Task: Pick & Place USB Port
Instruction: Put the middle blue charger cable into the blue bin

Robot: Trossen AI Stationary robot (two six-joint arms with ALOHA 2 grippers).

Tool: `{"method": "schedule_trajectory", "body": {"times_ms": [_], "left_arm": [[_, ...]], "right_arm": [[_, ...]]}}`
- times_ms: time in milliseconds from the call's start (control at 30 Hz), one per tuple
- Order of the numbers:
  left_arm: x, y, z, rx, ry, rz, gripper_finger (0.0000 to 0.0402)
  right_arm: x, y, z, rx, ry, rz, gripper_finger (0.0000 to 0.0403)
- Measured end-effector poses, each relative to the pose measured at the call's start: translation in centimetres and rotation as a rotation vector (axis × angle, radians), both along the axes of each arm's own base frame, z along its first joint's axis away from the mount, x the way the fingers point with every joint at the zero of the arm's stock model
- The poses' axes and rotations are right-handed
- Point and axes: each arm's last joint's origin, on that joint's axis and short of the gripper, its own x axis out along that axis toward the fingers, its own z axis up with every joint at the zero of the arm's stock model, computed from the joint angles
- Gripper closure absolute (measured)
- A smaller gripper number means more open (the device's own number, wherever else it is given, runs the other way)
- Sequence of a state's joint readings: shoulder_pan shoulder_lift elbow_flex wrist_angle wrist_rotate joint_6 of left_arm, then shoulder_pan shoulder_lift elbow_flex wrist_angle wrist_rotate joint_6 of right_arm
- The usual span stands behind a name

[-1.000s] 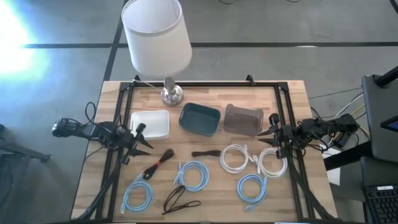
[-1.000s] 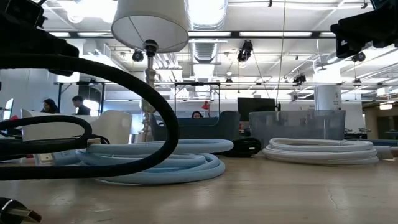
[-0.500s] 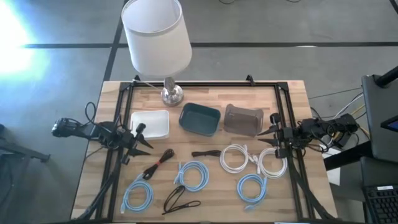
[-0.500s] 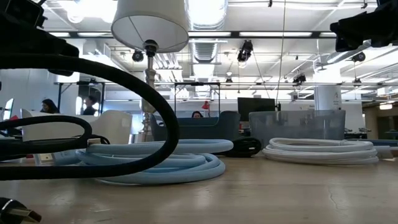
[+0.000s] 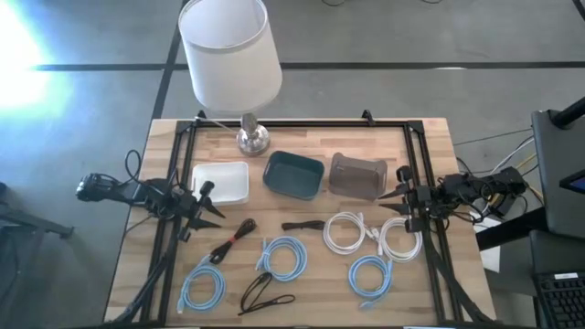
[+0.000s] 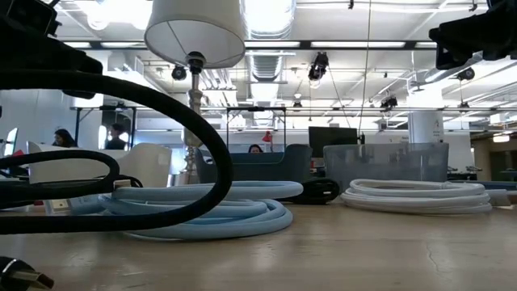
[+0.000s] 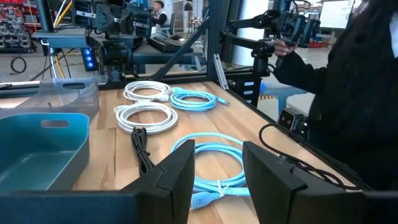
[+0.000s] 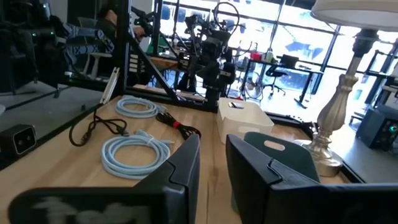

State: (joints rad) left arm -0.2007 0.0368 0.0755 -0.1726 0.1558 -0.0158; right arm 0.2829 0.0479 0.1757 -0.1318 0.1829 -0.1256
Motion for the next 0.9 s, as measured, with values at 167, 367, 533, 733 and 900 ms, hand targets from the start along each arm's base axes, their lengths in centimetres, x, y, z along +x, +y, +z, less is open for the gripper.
{"method": "schedule_trajectory", "body": {"times_ms": [167,367,533,733,900], "left_arm": [[0.0,0.0,0.0,0.000,0.000,0.000,0.0262],[0.0,0.0,0.0,0.000,0.000,0.000,0.0262],[0.0,0.0,0.0,0.000,0.000,0.000,0.0262],[0.0,0.0,0.0,0.000,0.000,0.000,0.0262],[0.0,0.0,0.0,0.000,0.000,0.000,0.0262]], "right_arm": [[0.0,0.0,0.1,-0.063,-0.018,0.000,0.0335],[0.0,0.0,1.0,-0.094,-0.112,-0.007,0.0329],[-0.2,-0.1,1.9,-0.017,-0.197,-0.010,0.0311],[-0.1,-0.3,1.9,0.036,-0.192,-0.079,0.0280],[0.8,-0.1,1.9,0.070,-0.163,-0.112,0.0248]]}}
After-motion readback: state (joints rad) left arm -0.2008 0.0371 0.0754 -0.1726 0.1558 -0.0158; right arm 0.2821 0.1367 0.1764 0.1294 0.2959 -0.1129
